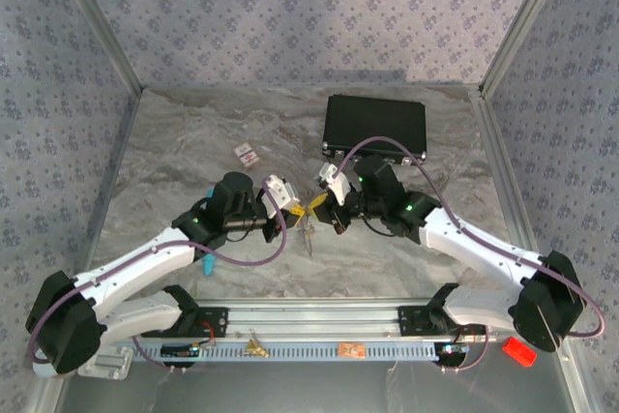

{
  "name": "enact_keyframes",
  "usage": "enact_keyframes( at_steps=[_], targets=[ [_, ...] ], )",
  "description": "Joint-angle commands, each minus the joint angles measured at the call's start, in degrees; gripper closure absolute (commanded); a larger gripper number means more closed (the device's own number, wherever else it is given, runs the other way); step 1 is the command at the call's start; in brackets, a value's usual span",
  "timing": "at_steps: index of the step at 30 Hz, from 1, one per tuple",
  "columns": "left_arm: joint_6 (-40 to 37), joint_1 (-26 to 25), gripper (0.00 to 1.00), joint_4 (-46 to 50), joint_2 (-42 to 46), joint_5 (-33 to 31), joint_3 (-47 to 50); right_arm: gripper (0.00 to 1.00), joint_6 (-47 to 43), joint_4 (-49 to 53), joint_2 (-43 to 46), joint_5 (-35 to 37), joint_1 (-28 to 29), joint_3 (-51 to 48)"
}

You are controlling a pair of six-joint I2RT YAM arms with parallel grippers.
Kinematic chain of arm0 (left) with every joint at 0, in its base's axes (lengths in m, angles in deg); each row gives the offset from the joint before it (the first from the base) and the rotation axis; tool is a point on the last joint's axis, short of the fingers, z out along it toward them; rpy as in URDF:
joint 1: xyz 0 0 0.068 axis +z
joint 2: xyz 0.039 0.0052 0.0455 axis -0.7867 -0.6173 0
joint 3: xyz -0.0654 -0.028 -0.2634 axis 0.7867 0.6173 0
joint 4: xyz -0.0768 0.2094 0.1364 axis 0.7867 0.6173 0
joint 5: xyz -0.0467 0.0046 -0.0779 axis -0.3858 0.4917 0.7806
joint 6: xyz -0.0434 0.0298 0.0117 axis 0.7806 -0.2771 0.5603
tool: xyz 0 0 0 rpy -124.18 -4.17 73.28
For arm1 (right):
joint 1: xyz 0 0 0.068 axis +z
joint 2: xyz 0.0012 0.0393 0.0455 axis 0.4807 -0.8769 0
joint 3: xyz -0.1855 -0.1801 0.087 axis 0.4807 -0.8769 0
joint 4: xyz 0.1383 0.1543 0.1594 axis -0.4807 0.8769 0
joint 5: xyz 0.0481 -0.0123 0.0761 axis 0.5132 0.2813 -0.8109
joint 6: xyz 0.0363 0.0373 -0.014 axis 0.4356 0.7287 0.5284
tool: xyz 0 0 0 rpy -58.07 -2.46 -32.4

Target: Put the keys on the keyring

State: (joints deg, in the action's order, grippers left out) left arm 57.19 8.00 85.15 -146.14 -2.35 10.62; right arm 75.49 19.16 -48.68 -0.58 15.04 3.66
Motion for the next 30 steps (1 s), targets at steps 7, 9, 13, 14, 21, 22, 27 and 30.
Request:
enact_keyframes(
  at_steps=[7, 9, 13, 14, 21, 22, 27, 30],
  targets=[
    [-1.8, -1.5, 1.0, -1.3, 1.0, -1.2, -2.6, 1.0, 4.5, 1.4, -2.4, 5.9, 0.0, 2.5],
    [-2.4, -1.8, 1.0, -1.2, 0.9, -2.3, -2.5, 1.0, 5.1, 1.9, -2.7, 6.3, -0.1, 2.9],
    [-4.0, -2.7, 1.0, -0.5, 0.9, -4.5, -2.7, 1.0, 7.1, 3.2, -3.3, 7.4, -0.1, 3.3],
    [-4.3, -2.8, 1.0, -0.4, 0.8, -4.8, -2.6, 1.0, 7.4, 3.6, -3.3, 7.6, -0.1, 3.4],
    [-5.0, -3.3, 1.0, -0.5, 1.0, -6.4, -2.4, 1.0, 8.9, 4.8, -3.7, 8.2, -0.4, 3.7],
    [-5.0, -3.4, 1.0, -0.6, 1.1, -6.5, -2.4, 1.0, 8.9, 5.0, -3.8, 8.1, -0.4, 3.7],
    [-5.2, -3.5, 1.0, -0.7, 1.0, -7.1, -2.3, 1.0, 8.1, 4.1, -3.3, 5.4, -0.2, 3.6],
    [-4.9, -3.4, 1.0, -0.8, 0.9, -7.2, -2.3, 1.0, 4.7, 1.8, -0.8, 4.0, 0.3, 2.3]
  ],
)
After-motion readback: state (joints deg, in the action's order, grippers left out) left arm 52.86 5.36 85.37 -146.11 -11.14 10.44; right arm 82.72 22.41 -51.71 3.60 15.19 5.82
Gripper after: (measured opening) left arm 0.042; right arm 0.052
